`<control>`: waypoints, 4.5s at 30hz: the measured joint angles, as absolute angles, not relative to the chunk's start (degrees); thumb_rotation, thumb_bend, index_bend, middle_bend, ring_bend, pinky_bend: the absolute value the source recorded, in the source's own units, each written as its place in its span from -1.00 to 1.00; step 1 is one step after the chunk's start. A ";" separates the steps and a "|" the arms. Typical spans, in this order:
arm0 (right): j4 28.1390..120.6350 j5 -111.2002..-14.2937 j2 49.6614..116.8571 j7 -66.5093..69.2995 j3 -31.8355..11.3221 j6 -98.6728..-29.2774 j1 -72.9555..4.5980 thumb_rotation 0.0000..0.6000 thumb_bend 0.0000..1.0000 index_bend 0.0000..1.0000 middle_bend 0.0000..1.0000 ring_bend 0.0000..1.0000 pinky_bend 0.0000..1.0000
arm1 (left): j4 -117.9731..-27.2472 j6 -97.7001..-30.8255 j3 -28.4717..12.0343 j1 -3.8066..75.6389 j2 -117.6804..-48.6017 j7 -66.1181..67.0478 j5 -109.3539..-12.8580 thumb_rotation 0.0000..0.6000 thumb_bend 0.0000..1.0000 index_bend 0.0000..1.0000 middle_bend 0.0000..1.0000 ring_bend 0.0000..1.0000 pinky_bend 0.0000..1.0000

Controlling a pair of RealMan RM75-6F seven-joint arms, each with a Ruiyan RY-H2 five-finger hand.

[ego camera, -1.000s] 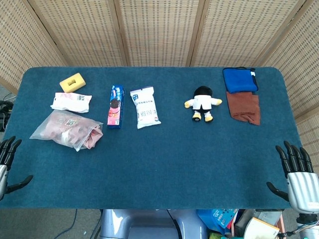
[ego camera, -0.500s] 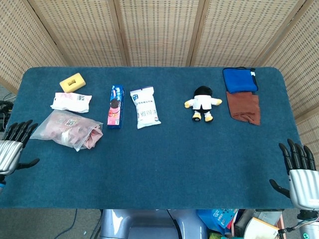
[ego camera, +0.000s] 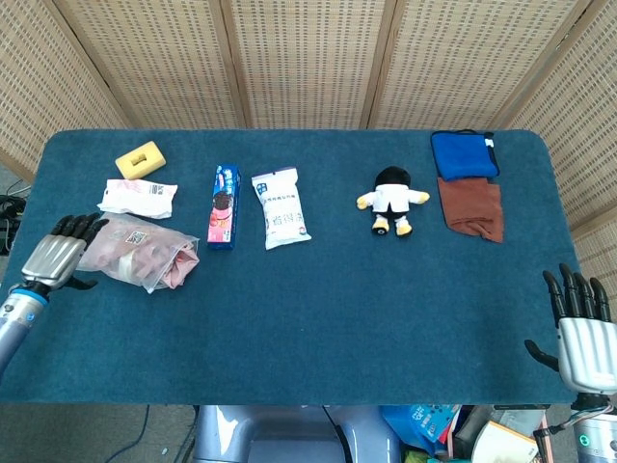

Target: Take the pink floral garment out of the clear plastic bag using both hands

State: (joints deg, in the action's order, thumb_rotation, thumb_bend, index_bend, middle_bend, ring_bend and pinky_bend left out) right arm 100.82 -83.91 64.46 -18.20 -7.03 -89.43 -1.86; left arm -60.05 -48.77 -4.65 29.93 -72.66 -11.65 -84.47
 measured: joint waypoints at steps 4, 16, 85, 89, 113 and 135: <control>100.23 -82.79 64.87 -18.51 -7.45 -89.19 -2.11 1.00 -1.00 -1.00 -1.00 -1.00 -1.00 | -57.10 -44.57 -4.17 32.92 -74.88 -12.97 -84.42 1.00 -0.64 -1.00 -1.00 -1.00 -1.00; 99.53 -80.93 65.16 -18.57 -8.08 -89.36 -2.20 1.00 -1.00 -1.00 -1.00 -1.00 -1.00 | -50.02 -36.71 -3.42 38.04 -80.43 -11.07 -81.97 1.00 -0.64 -1.00 -1.00 -1.00 -1.00; 112.98 -87.06 43.04 16.38 -14.07 -78.23 -11.54 1.00 -0.91 -0.45 -1.00 -1.00 -1.00 | -76.15 -51.66 -14.04 48.61 -98.97 -40.20 -78.33 1.00 -0.38 0.14 0.13 0.01 0.10; 114.78 -88.61 42.29 15.95 -14.38 -75.88 -13.55 1.00 -0.91 -0.45 -1.00 -1.00 -1.00 | -75.08 -50.61 -14.58 49.55 -100.93 -39.17 -77.07 1.00 -0.38 0.14 0.13 0.01 0.10; 124.27 -81.02 49.75 -5.85 -17.30 -57.86 -31.56 1.00 -0.75 -0.45 -1.00 -1.00 -1.00 | -74.57 -47.04 -17.96 52.84 -105.46 -34.48 -72.26 1.00 -0.38 0.14 0.13 0.01 0.10; 124.62 -76.68 53.48 -13.38 -16.45 -62.36 -33.29 1.00 -0.75 -0.45 -1.00 -1.00 -1.00 | -76.79 -46.59 -17.91 51.52 -103.45 -36.84 -72.62 1.00 -0.38 0.14 0.13 0.01 0.10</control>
